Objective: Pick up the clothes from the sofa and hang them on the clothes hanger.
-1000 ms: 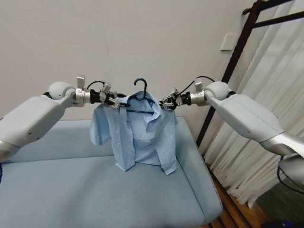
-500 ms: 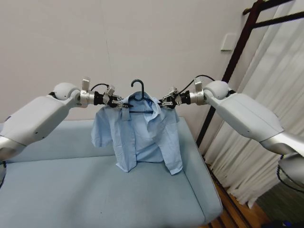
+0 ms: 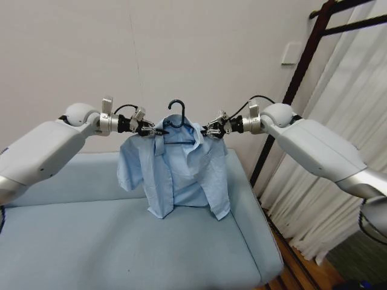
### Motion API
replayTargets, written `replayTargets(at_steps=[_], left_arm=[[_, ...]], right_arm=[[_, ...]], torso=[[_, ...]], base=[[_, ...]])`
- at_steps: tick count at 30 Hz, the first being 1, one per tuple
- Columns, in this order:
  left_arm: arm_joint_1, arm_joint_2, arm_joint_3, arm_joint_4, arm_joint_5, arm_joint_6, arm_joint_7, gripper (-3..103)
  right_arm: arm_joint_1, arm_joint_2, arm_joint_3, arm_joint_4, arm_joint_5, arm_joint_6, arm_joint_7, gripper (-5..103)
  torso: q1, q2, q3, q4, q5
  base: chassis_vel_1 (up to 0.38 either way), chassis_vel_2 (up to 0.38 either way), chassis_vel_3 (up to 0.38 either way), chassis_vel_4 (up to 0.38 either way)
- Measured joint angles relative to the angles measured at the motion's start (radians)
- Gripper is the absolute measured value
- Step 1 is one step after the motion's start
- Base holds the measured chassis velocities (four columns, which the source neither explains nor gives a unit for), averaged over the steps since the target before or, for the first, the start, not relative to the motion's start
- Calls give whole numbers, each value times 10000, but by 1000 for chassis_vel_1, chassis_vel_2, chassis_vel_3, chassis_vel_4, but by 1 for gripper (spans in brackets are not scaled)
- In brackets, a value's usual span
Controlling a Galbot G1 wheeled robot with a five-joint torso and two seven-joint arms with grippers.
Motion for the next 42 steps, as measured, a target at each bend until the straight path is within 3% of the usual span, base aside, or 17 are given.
replayTargets(at_steps=[2,5,7,13,15,17,22,24,28,30,36,42], left_arm=[[5,22,-23,-57,-55,4,-8,11],[39,87,-68,-138,-132,18,-114,11],[45,98,-76,-145,-144,19,-133,11],[64,187,-180,-158,-248,43,-284,11],[77,213,-209,-170,-290,44,-315,11],[116,255,-273,-197,-336,44,-335,11],[240,378,-455,-265,-388,44,-336,11],[285,465,-531,-313,-406,21,-304,11],[292,540,-599,-366,-419,-19,-243,11],[292,621,-622,-383,-419,-133,-116,11],[320,770,-703,-497,-384,-275,37,11],[314,790,-732,-545,-365,-336,124,11]], right_arm=[[49,-33,-5,-1,35,-1,27,14],[183,-173,-19,50,144,-19,29,30],[217,-210,-29,80,170,-23,25,30],[701,-436,-263,134,496,-88,-17,63],[804,-464,-296,110,559,-113,-17,63],[956,-501,-324,60,681,-181,-16,74],[1289,-571,-447,27,1294,-667,-20,90],[1483,-540,-570,-64,1729,-1178,-174,98],[1675,-409,-749,-211,2439,-1889,-219,100],[1848,-328,-894,-207,3264,-2874,6,100],[2246,-143,-1451,-237,3935,-3478,439,100],[2541,-79,-2042,-162,3926,-3516,414,100]], torso=[[0,0,0,0,0],[0,0,0,-1,1],[0,0,0,-1,0],[0,0,0,-1,0],[0,0,-1,-1,1],[0,0,0,-1,0],[-1,0,0,-2,0],[0,0,0,-1,-1],[0,0,0,0,1],[0,0,0,-1,-1],[0,1,0,2,-1],[0,0,0,-1,0]], base=[[0,0,0,0],[0,0,0,0],[0,0,0,0],[0,0,0,0],[0,0,0,0],[0,0,0,0],[0,0,0,0],[0,0,0,0],[0,0,0,0],[0,0,0,0],[0,0,0,0],[0,0,0,0]])
